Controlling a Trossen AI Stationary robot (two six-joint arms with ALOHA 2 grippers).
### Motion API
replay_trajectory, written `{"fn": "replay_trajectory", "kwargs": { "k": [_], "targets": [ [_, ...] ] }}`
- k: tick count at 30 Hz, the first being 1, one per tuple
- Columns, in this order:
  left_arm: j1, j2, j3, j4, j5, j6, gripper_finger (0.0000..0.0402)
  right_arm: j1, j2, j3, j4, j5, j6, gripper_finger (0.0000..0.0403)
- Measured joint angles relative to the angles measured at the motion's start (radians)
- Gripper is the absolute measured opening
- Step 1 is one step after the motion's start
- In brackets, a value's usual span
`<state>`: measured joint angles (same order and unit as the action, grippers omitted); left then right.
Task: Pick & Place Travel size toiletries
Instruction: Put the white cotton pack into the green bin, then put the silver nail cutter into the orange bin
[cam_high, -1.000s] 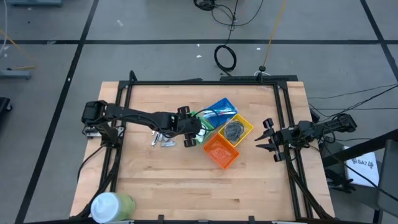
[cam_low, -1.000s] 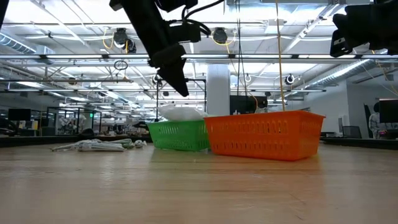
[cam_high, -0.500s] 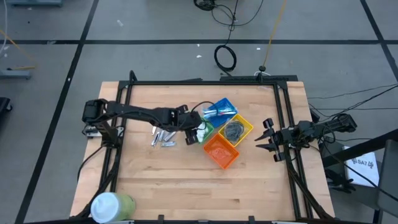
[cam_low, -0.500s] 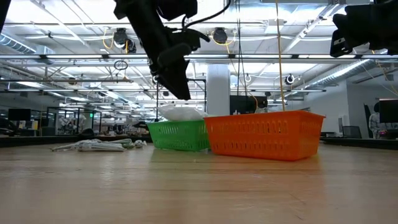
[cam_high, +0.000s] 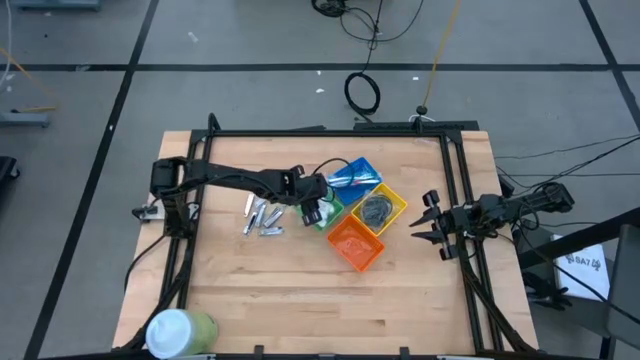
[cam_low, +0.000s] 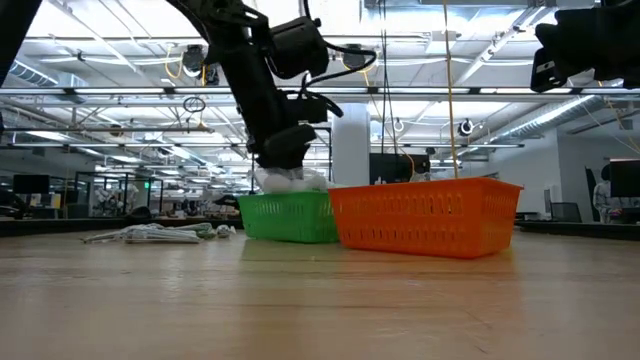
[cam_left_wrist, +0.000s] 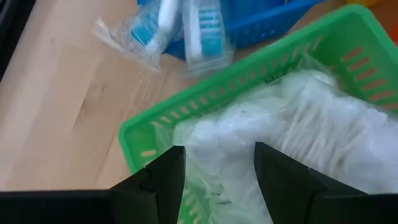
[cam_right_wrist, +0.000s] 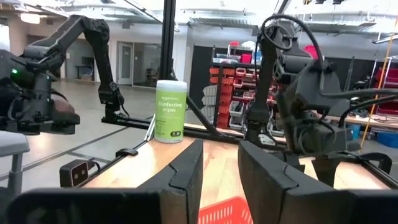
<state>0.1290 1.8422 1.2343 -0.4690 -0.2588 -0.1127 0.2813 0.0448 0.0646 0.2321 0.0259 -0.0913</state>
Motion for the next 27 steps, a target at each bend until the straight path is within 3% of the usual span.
{"fn": "replay_trajectory", "kwargs": {
  "k": [17,21,27],
  "targets": [
    [-0.013,-0.117,0.003,-0.011,-0.012,0.023,0.0186,0.000,0.005,0.000,0.002,0.000,0.000,0.0091],
    [-0.013,-0.181,0.004,-0.181,-0.045,-0.153,0.0186,0.000,0.005,0.000,0.002,0.000,0.000,0.0091],
    [-0.025,-0.240,0.004,-0.586,-0.221,-0.536,0.0186,0.000,0.005,0.000,0.002,0.000,0.000,0.0091]
  ]
}}
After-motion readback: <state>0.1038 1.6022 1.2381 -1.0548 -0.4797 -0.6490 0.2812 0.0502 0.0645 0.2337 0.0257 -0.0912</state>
